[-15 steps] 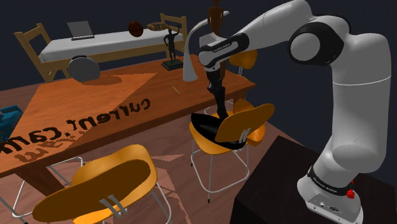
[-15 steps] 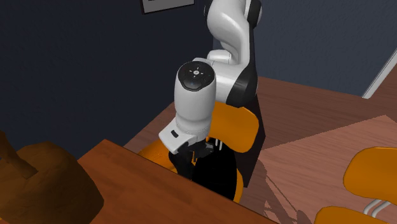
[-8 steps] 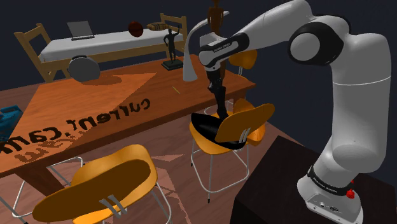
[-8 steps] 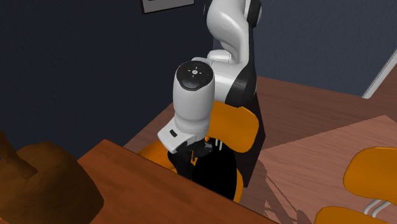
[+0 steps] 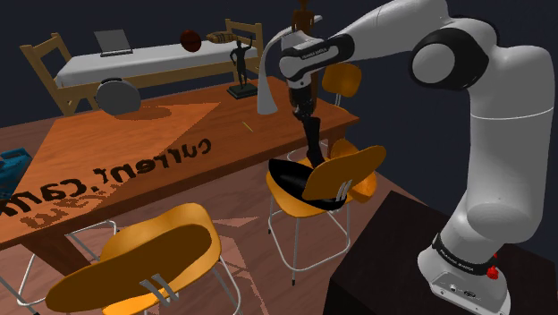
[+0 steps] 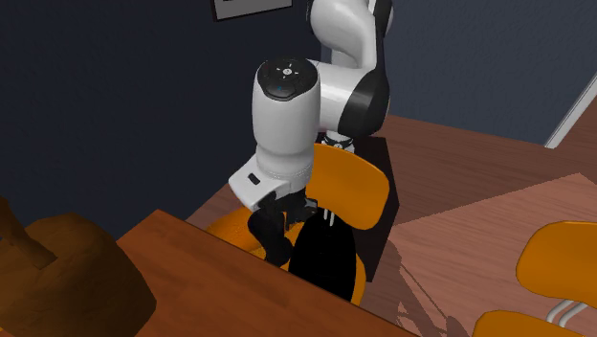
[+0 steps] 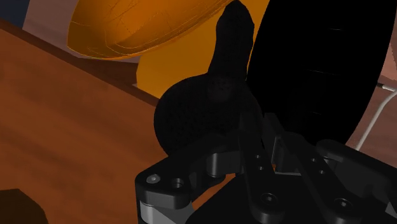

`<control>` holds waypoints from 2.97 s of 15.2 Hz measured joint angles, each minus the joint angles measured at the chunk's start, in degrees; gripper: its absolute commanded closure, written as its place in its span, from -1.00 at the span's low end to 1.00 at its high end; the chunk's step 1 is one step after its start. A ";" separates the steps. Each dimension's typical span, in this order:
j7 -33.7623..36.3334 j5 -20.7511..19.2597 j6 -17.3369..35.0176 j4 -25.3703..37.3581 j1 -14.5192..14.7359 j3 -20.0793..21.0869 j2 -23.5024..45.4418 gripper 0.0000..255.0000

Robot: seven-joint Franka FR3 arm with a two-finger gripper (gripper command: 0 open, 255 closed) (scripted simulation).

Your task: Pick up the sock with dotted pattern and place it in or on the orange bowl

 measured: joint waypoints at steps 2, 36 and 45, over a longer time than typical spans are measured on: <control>-0.05 -0.01 -1.24 0.93 0.03 -0.01 -0.31 1.00; -9.20 -2.90 -24.20 9.34 -3.58 -3.17 -16.37 1.00; -11.26 -4.18 -21.56 1.37 -4.70 -4.25 -21.98 1.00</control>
